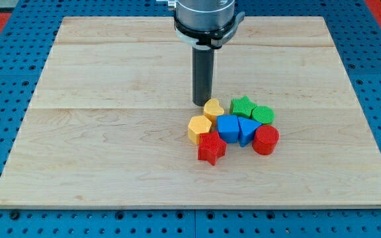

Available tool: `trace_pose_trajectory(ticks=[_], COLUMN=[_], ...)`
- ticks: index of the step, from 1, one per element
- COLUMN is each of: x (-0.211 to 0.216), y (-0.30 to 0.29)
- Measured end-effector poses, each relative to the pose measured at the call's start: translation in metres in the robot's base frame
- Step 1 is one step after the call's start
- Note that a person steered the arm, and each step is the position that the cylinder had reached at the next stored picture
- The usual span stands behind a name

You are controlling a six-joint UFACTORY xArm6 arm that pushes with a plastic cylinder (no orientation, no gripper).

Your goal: Touch the right side of the red circle

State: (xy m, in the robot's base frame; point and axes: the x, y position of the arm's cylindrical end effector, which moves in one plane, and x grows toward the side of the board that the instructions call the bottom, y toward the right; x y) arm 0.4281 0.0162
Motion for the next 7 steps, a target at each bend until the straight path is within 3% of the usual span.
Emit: trace_pose_trajectory(ticks=[3,4,5,6,7], x=[0.002,-0.032,-0.031,0.018,0.073], y=[0.015,0.041,0.114,0.177,0.163])
